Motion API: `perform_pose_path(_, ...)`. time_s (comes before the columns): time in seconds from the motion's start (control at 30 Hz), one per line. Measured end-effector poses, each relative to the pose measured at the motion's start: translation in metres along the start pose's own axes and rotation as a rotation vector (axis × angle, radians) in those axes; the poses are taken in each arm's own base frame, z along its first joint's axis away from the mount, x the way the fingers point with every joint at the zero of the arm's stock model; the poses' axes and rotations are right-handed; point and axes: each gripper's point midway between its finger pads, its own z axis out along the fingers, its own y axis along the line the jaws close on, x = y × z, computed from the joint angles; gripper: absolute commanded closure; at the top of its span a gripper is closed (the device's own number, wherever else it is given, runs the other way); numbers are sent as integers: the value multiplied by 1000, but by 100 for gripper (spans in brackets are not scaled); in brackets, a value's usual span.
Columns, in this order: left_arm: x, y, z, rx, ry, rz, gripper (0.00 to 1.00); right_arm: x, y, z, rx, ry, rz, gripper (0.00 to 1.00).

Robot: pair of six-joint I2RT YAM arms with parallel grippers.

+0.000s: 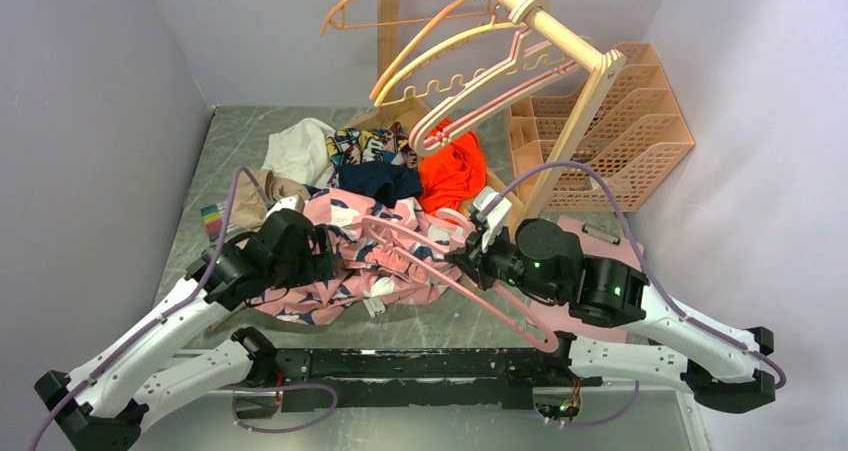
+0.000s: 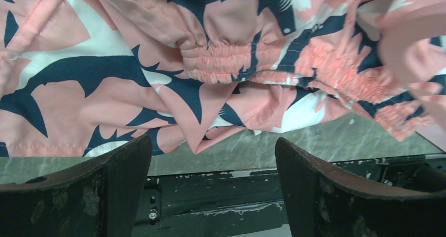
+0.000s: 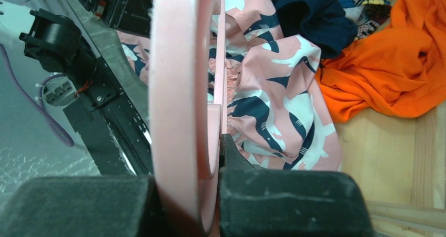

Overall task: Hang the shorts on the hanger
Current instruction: Pick up the shorts from the center of the board.

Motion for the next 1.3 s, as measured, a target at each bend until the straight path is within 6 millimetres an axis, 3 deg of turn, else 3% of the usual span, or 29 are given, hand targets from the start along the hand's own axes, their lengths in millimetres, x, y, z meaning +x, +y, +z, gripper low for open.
perform_pose_path(0.27, 5, 10, 28, -97, 18, 44, 8, -10, -10, -17, 35, -62, 11, 100)
perform_pose_path(0.4, 8, 20, 49, -191, 34, 77, 13, -14, -12, -22, 36, -88, 19, 100)
perform_pose_path(0.53, 5, 30, 61, -267, 19, 99, 24, -11, -11, -22, 35, -88, 21, 100)
perform_pose_path(0.73, -9, 33, 64, -269, -76, 108, 33, -9, -10, -18, 30, -78, 18, 100)
perform_pose_path(1.0, -33, 23, 66, -210, -211, 115, 39, -8, -7, -11, 22, -71, 17, 100)
perform_pose_path(1.3, -56, 11, 75, -158, -319, 145, 60, -10, 1, -10, -18, -78, 21, 100)
